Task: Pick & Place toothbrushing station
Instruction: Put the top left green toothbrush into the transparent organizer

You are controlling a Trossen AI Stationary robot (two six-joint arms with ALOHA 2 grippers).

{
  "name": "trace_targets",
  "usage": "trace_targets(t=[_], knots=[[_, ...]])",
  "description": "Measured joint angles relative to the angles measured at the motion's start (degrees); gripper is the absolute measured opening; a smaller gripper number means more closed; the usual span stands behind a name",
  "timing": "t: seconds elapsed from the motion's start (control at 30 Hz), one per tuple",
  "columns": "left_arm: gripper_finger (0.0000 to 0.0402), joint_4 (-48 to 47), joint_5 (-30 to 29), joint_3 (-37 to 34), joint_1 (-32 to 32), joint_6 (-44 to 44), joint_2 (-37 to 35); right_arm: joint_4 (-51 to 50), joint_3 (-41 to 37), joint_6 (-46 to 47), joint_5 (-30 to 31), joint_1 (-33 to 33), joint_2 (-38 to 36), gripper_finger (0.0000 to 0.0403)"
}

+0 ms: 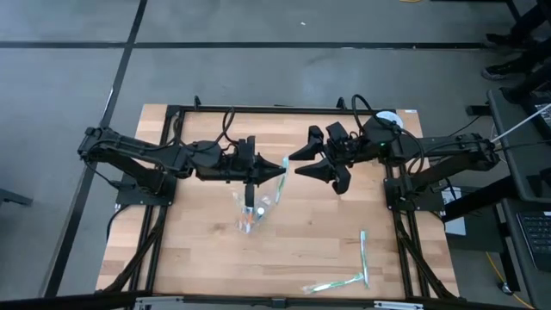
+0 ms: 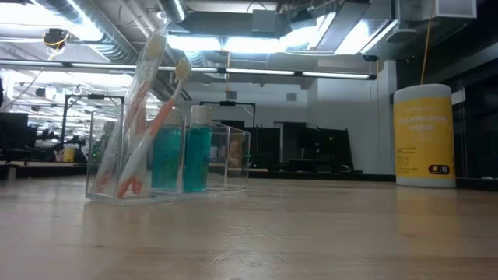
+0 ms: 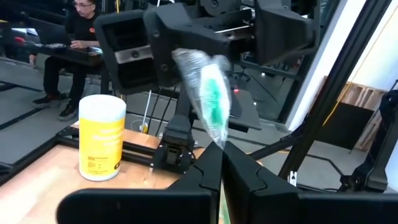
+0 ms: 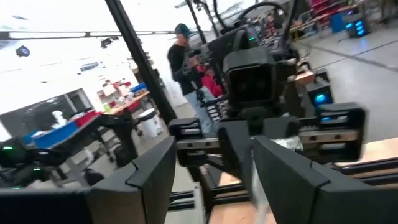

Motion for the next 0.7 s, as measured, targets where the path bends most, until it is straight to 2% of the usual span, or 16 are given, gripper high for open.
trace_targets(t=[0.7], knots=[[0.0002,1.5,0.3,0.0,-0.6,-1.1,-0.1,1.3,0.0,-0.5,0.2,-1.3,1.7,0.0217]])
